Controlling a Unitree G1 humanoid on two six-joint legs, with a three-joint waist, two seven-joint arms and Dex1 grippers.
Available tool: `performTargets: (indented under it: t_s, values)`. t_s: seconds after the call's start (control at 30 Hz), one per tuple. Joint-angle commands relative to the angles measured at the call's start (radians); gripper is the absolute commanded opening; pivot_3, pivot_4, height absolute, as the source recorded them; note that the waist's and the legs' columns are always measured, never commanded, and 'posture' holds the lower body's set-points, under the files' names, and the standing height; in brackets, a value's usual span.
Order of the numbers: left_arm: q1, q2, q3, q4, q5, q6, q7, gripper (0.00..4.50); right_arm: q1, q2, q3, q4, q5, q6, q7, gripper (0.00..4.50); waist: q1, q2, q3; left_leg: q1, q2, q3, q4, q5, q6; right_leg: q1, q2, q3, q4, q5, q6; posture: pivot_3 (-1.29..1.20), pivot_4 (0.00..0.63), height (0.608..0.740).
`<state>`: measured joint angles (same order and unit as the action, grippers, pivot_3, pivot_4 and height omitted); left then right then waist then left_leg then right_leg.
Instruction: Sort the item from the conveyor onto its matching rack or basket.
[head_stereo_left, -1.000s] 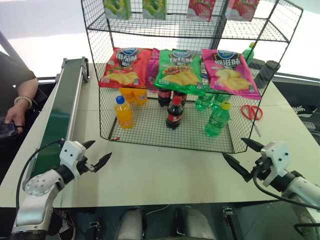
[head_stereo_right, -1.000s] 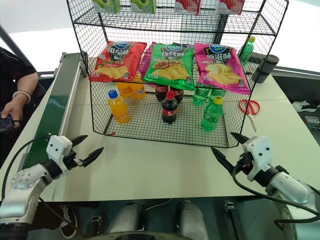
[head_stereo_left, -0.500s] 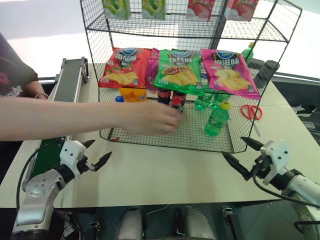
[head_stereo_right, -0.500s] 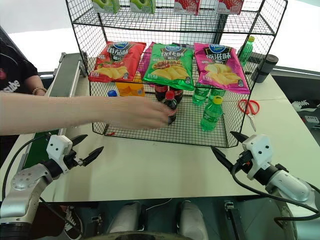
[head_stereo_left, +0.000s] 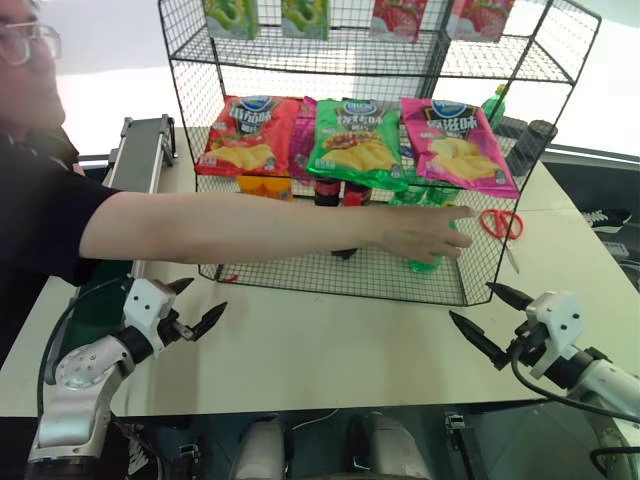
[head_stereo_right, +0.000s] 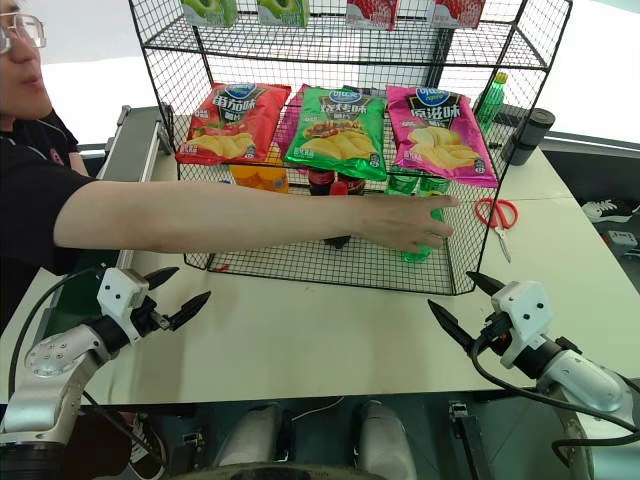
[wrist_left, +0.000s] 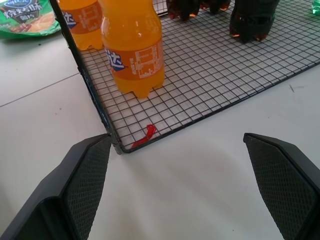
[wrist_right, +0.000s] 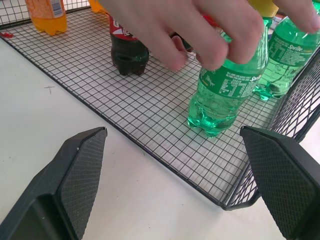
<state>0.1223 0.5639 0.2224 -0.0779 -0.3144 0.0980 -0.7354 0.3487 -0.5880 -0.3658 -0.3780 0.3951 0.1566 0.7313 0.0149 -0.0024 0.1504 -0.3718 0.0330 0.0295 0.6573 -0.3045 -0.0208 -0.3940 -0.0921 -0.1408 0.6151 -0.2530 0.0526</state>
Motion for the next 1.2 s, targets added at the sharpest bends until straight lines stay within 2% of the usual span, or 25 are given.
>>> performTargets:
  t_s: [0.03, 1.2]
  values:
    - [-0.004, 0.006, 0.015, -0.019, -0.004, -0.014, 0.003, 4.5, -0.006, 0.003, -0.011, -0.004, 0.001, -0.026, 0.001, 4.44, 0.0, 0.0, 0.0, 0.0, 0.0, 0.0, 0.0, 0.0, 0.0, 0.0, 0.0, 0.0, 0.0, 0.0, 0.0, 0.0, 0.15, 0.74]
    - [0.013, 0.002, 0.026, -0.032, -0.009, -0.018, 0.017, 4.5, -0.048, -0.011, 0.003, 0.049, -0.004, -0.049, 0.026, 4.44, 0.0, 0.0, 0.0, 0.0, 0.0, 0.0, 0.0, 0.0, 0.0, 0.0, 0.0, 0.0, 0.0, 0.0, 0.0, 0.0, 0.15, 0.74]
